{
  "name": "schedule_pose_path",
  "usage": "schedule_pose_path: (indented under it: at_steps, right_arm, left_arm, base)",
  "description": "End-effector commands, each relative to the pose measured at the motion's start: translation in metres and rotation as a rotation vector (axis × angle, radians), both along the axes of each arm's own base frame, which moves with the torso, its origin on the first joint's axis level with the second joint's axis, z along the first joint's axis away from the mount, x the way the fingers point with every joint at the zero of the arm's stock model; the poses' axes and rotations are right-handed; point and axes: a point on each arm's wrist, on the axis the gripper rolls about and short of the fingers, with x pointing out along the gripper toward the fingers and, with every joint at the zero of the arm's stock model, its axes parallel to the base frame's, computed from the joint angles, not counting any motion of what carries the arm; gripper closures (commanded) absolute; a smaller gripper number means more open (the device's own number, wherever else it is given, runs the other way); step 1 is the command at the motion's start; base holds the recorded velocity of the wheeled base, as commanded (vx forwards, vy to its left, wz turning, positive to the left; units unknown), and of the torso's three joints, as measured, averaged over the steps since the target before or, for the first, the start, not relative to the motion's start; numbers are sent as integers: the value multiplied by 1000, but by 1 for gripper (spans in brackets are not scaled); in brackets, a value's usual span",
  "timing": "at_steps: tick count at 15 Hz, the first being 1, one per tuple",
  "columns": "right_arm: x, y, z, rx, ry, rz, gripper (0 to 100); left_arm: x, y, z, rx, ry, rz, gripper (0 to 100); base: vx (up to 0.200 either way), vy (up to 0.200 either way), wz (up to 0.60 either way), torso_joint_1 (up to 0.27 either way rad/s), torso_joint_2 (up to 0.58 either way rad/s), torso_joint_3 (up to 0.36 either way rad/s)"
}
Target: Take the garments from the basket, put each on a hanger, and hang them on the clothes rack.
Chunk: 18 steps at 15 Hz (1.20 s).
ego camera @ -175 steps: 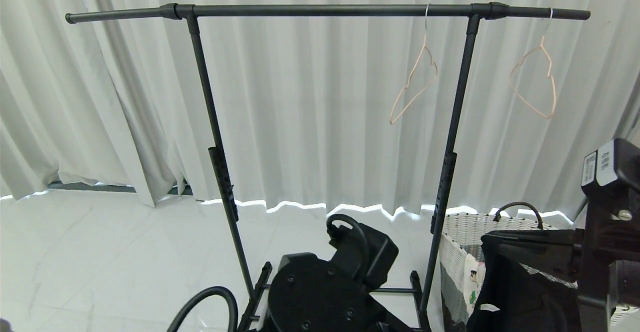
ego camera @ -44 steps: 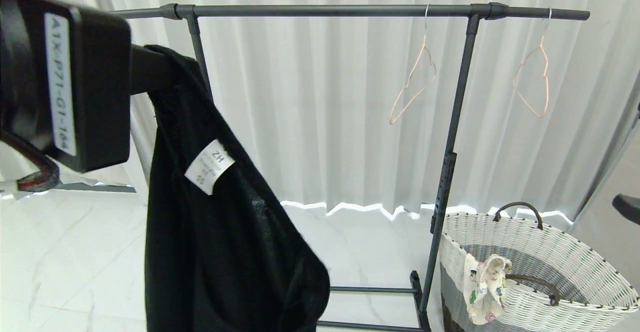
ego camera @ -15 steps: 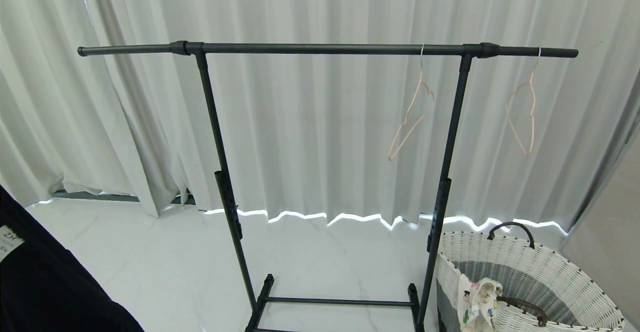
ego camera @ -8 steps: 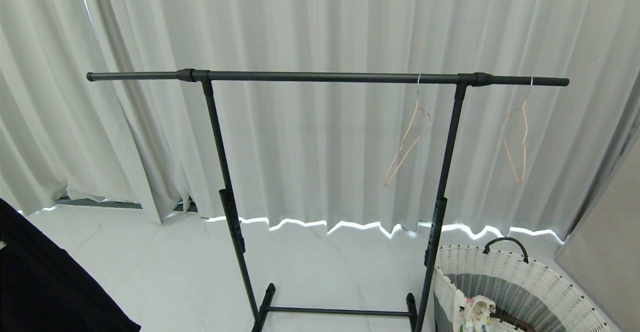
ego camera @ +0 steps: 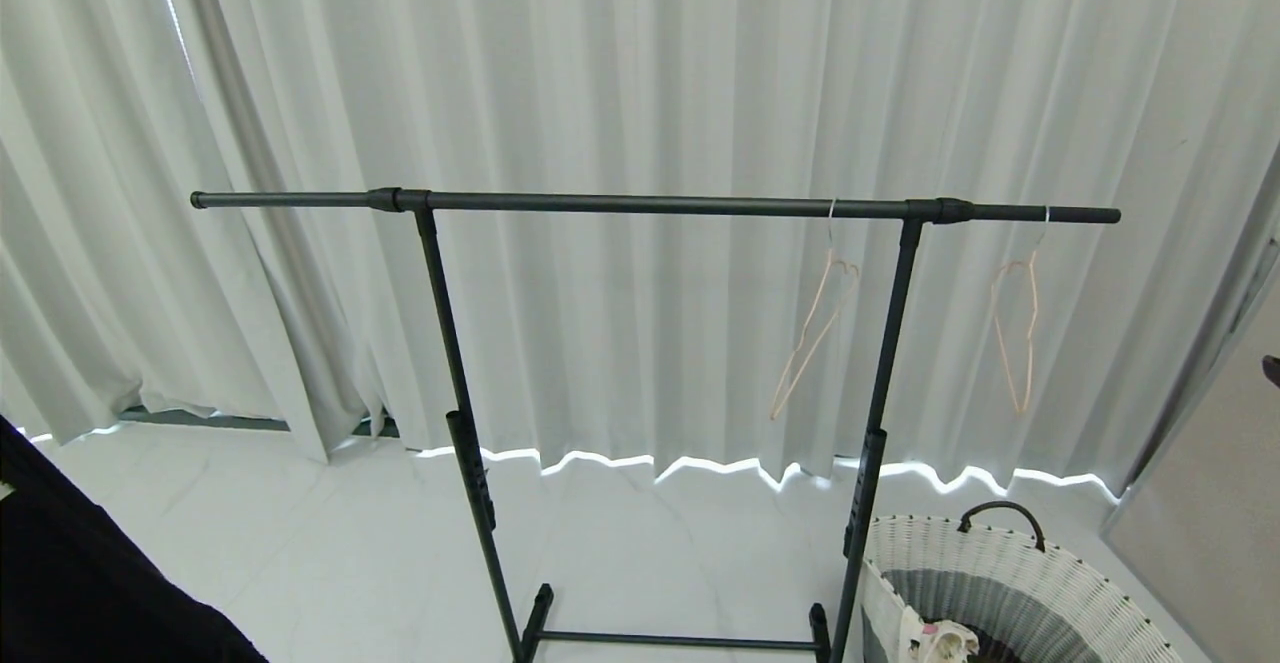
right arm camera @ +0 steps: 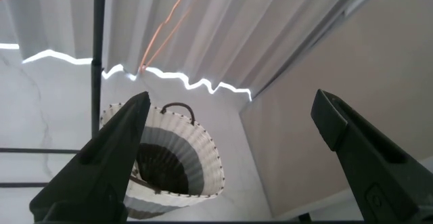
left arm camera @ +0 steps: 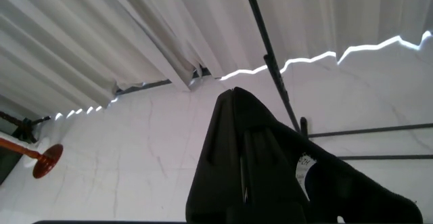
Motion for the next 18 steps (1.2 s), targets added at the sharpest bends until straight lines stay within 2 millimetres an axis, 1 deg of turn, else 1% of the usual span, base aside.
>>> schedule_pose_path:
  at_steps: [1,4,11,17,18]
  right_arm:
    - [0,0,0,2,2,4,0]
    - [0,0,0,0,1,4,0]
    - [0,0,0,0,-1,4,0]
    - [0,2,0,18,3,83,0]
    - [0,2,-1,18,4,83,0]
  left_arm:
    - [1,-1,-1,5,5,1,100]
    - [1,-1,-3,10,11,1,100]
    - [-1,0,-3,7,7,-1,100]
    - [-6,5,-2,-10,-9,2,100]
    - [-6,5,-2,-9,-9,4,100]
  base:
    - [0,0,0,41,-95,-56]
    - [0,0,0,7,-19,-7]
    - [0,-200,0,8,-2,0]
    - [0,0,0,0,0,0]
    - [200,0,0,-2,-2,-2]
